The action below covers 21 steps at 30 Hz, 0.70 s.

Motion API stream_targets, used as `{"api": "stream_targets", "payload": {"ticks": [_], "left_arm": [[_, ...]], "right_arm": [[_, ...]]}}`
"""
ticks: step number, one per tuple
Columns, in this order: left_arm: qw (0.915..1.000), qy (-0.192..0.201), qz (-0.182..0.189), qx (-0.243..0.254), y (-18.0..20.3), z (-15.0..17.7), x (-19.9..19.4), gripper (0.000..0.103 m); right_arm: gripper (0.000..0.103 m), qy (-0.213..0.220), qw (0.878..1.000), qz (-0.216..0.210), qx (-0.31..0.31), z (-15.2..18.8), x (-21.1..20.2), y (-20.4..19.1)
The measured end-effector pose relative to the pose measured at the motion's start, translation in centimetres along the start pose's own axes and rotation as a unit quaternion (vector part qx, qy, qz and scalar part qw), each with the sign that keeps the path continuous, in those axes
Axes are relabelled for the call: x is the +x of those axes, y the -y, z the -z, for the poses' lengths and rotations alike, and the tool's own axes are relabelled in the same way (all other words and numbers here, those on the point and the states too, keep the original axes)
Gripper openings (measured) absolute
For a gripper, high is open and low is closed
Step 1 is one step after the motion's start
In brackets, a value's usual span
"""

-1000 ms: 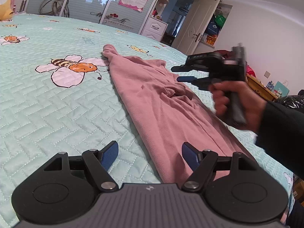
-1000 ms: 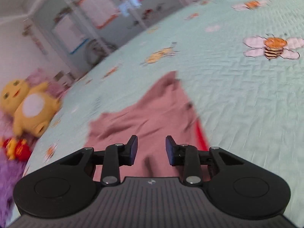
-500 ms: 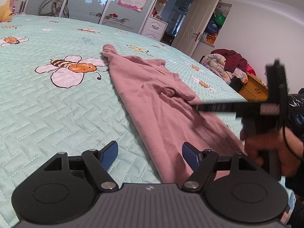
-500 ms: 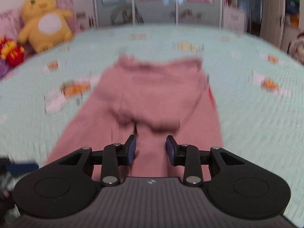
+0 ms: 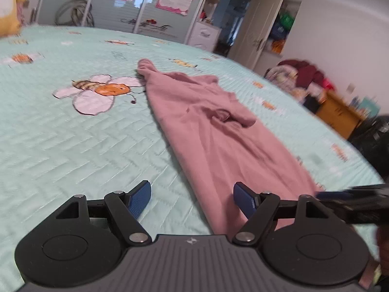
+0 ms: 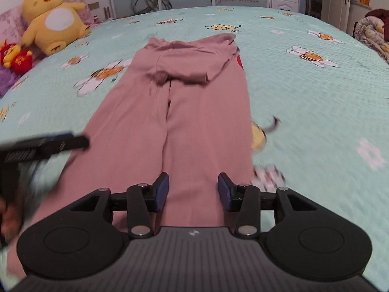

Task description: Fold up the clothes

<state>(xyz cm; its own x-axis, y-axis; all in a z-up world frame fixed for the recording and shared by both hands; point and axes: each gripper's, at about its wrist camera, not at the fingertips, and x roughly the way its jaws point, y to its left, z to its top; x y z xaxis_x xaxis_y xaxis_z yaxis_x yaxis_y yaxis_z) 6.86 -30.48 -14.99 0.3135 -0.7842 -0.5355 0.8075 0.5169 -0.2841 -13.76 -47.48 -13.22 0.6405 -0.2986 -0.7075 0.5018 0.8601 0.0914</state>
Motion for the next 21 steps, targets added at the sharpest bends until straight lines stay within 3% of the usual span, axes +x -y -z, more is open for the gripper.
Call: {"api": "stream_targets", "payload": {"ticks": [7, 12, 14, 17, 21], "left_arm": [[0.9995, -0.017, 0.004, -0.026, 3.4, 3.7, -8.1, 0.078], [0.9989, -0.034, 0.012, -0.030, 5.1, 5.8, -12.4, 0.078], [0.9984, -0.040, 0.014, -0.038, 5.3, 5.9, -13.2, 0.078], [0.9926, -0.053, 0.040, -0.102, 4.5, 5.5, -13.1, 0.078], [0.9785, -0.076, 0.058, -0.183, 3.3, 5.5, -12.6, 0.078]], "right_arm": [[0.048, 0.001, 1.000, -0.014, 0.013, 5.8, -6.2, 0.7], [0.051, 0.007, 0.997, -0.044, 0.068, 7.6, -9.9, 2.7], [0.051, 0.025, 0.990, -0.059, 0.122, 8.1, -11.3, 4.6], [0.051, 0.021, 0.963, -0.105, 0.248, 9.3, -11.6, 8.6], [0.051, 0.003, 0.890, -0.197, 0.411, 12.3, -10.4, 12.9]]}}
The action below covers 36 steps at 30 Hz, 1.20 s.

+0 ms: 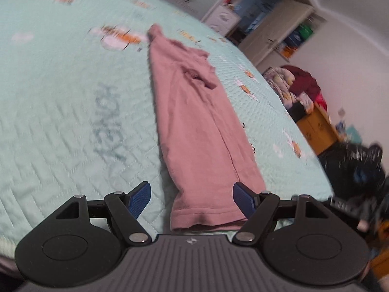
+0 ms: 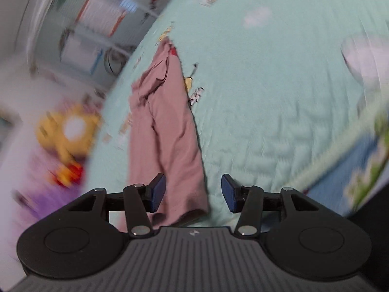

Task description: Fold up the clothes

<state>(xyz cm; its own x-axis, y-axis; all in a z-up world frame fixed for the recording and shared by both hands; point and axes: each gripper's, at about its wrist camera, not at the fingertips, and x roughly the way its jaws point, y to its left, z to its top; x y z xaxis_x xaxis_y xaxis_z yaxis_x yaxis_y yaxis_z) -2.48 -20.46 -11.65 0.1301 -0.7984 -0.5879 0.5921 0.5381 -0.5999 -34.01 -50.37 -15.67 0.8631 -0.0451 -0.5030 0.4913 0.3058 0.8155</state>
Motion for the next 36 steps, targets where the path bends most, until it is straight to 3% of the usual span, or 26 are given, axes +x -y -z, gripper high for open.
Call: {"api": "stream_targets", "payload": {"ticks": [4, 8, 11, 15, 25, 26, 28, 30, 36], "left_arm": [[0.9959, -0.046, 0.025, -0.074, -1.3, -0.3, 1.4, 0.078], [0.9817, -0.082, 0.061, -0.160, -2.7, 0.0, 3.1, 0.078], [0.9735, -0.086, 0.078, -0.197, -3.3, 0.1, 3.7, 0.079], [0.9628, -0.095, 0.100, -0.232, -3.8, 0.2, 4.3, 0.079], [0.9510, -0.102, 0.132, -0.260, -4.1, -0.3, 4.6, 0.084], [0.9492, -0.102, 0.138, -0.263, -4.0, -0.3, 4.7, 0.082], [0.9466, -0.103, 0.148, -0.267, -3.9, 0.0, 5.0, 0.063], [0.9470, -0.105, 0.148, -0.265, -3.7, 0.7, 5.4, 0.017], [0.9392, -0.105, 0.148, -0.292, -4.7, 2.0, 5.7, 0.014]], "right_arm": [[0.051, -0.013, 0.998, -0.032, 0.052, 0.1, 0.5, 2.0], [0.051, -0.028, 0.996, -0.046, 0.076, 0.2, 1.6, 2.9], [0.051, -0.034, 0.994, -0.055, 0.092, 0.1, 2.2, 3.1], [0.051, -0.043, 0.991, -0.067, 0.104, -0.2, 3.0, 3.1], [0.051, -0.060, 0.989, -0.080, 0.111, -0.3, 4.7, 2.2], [0.051, -0.061, 0.988, -0.081, 0.112, -0.4, 4.8, 2.1], [0.051, -0.062, 0.988, -0.084, 0.115, -0.4, 4.9, 2.1], [0.051, -0.062, 0.988, -0.085, 0.115, -0.4, 4.8, 2.1], [0.048, -0.064, 0.989, -0.077, 0.108, -0.4, 4.9, 1.9]]}}
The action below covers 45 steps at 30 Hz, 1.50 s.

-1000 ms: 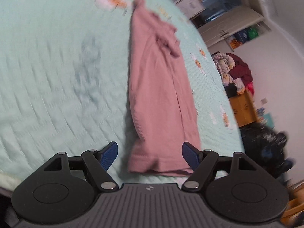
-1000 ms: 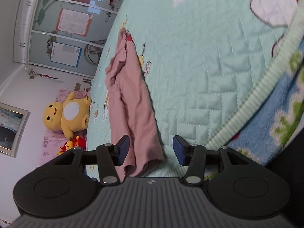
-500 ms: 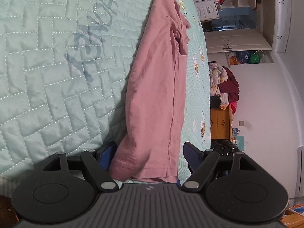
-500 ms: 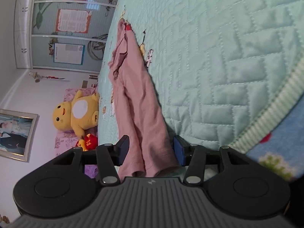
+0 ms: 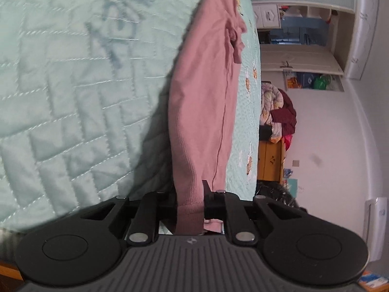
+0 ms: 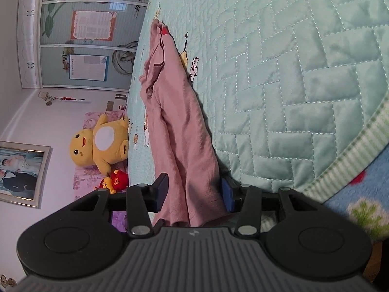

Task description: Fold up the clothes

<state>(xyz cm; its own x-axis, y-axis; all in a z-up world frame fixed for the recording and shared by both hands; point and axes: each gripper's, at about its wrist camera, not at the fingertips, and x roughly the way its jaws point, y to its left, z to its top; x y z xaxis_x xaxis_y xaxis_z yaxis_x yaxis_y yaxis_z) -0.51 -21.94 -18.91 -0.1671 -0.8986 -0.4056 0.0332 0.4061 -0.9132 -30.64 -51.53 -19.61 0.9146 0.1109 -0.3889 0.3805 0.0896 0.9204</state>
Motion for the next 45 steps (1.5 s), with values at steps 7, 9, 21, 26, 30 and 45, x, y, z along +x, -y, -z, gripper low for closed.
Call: {"api": "stream_targets", "payload": {"ticks": [7, 9, 21, 26, 30, 45], "left_arm": [[0.9999, 0.000, -0.011, -0.007, -0.5, -0.3, -0.3, 0.018], [0.9999, 0.000, -0.012, -0.001, -0.2, -0.3, -0.5, 0.026], [0.9972, 0.013, -0.047, 0.057, 0.7, 0.5, -1.0, 0.008], [0.9938, 0.023, -0.062, 0.090, 1.9, 0.9, -1.3, 0.006], [0.9922, 0.027, -0.060, 0.106, 2.7, 1.7, -2.2, 0.006], [0.9946, 0.004, -0.026, 0.101, 2.3, 8.8, -8.3, 0.006]], "right_arm": [[0.051, -0.005, 1.000, 0.000, -0.010, -0.1, 0.4, -0.4], [0.053, -0.011, 1.000, 0.002, -0.012, -0.2, 0.6, -0.8], [0.008, -0.026, 0.999, 0.026, -0.039, 0.4, 1.8, -1.4], [0.007, -0.010, 0.998, 0.033, -0.060, 1.1, 1.1, -1.9], [0.007, -0.004, 0.997, 0.021, -0.074, 1.5, 0.0, -3.3], [0.007, -0.045, 0.996, 0.014, -0.072, 8.2, -7.4, -3.1]]}}
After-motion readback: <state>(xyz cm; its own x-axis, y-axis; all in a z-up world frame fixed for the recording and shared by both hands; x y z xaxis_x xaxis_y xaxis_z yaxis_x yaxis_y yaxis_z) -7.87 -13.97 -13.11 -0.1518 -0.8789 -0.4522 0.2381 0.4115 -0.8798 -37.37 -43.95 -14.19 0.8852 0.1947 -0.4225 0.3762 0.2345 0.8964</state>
